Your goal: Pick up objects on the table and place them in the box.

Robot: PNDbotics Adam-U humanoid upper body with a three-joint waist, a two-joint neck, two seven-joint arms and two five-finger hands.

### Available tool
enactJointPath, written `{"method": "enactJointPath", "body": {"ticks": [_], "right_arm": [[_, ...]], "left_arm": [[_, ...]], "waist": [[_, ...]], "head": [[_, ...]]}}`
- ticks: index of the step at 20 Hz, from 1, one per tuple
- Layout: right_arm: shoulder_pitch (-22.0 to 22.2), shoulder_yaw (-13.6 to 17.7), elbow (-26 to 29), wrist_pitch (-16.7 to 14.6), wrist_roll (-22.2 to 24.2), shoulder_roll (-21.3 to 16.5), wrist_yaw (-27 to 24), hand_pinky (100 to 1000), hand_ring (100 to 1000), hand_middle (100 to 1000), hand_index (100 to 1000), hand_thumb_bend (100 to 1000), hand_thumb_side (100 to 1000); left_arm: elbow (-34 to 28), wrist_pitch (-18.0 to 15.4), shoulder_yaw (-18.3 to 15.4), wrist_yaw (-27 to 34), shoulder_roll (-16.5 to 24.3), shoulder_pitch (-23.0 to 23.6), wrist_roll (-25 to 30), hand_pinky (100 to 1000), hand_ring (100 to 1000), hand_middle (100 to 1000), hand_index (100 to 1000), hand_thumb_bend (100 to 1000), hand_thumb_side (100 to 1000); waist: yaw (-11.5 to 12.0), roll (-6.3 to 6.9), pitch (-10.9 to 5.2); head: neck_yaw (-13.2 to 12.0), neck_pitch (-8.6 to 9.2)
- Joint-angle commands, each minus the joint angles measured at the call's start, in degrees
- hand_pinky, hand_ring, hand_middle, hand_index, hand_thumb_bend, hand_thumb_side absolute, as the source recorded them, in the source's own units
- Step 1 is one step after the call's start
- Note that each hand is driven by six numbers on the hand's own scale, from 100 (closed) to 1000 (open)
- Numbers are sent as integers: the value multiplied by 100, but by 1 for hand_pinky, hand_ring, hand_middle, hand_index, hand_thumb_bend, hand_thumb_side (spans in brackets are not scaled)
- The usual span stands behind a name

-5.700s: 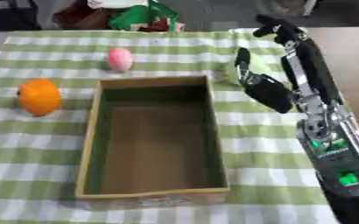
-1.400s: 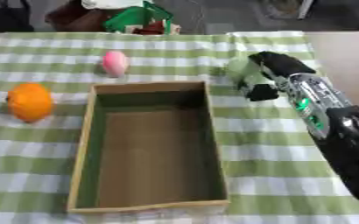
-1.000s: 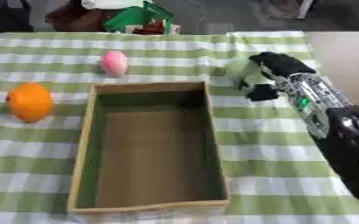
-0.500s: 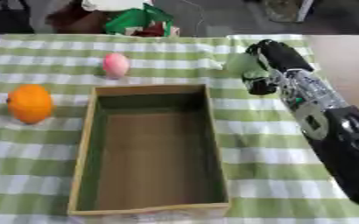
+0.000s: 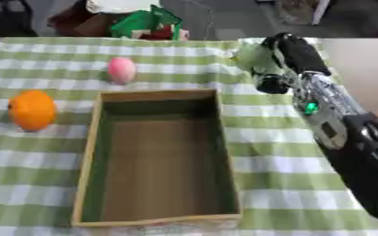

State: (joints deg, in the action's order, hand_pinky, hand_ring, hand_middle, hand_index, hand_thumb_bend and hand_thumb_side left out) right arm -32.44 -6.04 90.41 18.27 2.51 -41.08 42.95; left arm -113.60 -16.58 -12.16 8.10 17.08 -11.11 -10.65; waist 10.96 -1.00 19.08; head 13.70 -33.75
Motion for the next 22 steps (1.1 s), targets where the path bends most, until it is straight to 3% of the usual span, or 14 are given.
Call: {"method": "enactJointPath", "body": {"ticks": [1, 3, 12, 17, 22], "right_arm": [[68, 22, 545, -187, -299, -267, -306, 681, 616, 164, 232, 100, 180], [208, -15, 837, -362, -479, -350, -486, 674, 606, 175, 243, 100, 220], [948, -373, 2127, -1154, -1178, -555, -1279, 667, 592, 176, 251, 100, 218], [1236, -467, 2410, -1580, -910, -461, -1602, 675, 596, 173, 252, 100, 222], [1269, -730, 2418, -1979, -519, -277, -1594, 676, 596, 172, 252, 100, 217]], "left_arm": [[-99, 1, -32, 23, 85, -35, -20, 405, 568, 521, 628, 100, 907], [-99, -3, -38, 16, 98, -29, -29, 405, 568, 522, 628, 100, 906], [-99, -2, -23, 24, 174, -58, -55, 409, 569, 523, 630, 100, 902], [-99, 2, 10, 72, 240, -94, -62, 412, 570, 525, 632, 100, 898], [-99, 11, 48, 122, 284, -134, -51, 415, 571, 526, 634, 100, 895]], "waist": [[-16, 4, -107], [-30, 0, -113], [-140, -34, -212], [-200, -47, -323], [-248, -68, -412]], "head": [[-11, 6], [-30, -14], [-125, -160], [-141, -248], [-138, -299]]}}
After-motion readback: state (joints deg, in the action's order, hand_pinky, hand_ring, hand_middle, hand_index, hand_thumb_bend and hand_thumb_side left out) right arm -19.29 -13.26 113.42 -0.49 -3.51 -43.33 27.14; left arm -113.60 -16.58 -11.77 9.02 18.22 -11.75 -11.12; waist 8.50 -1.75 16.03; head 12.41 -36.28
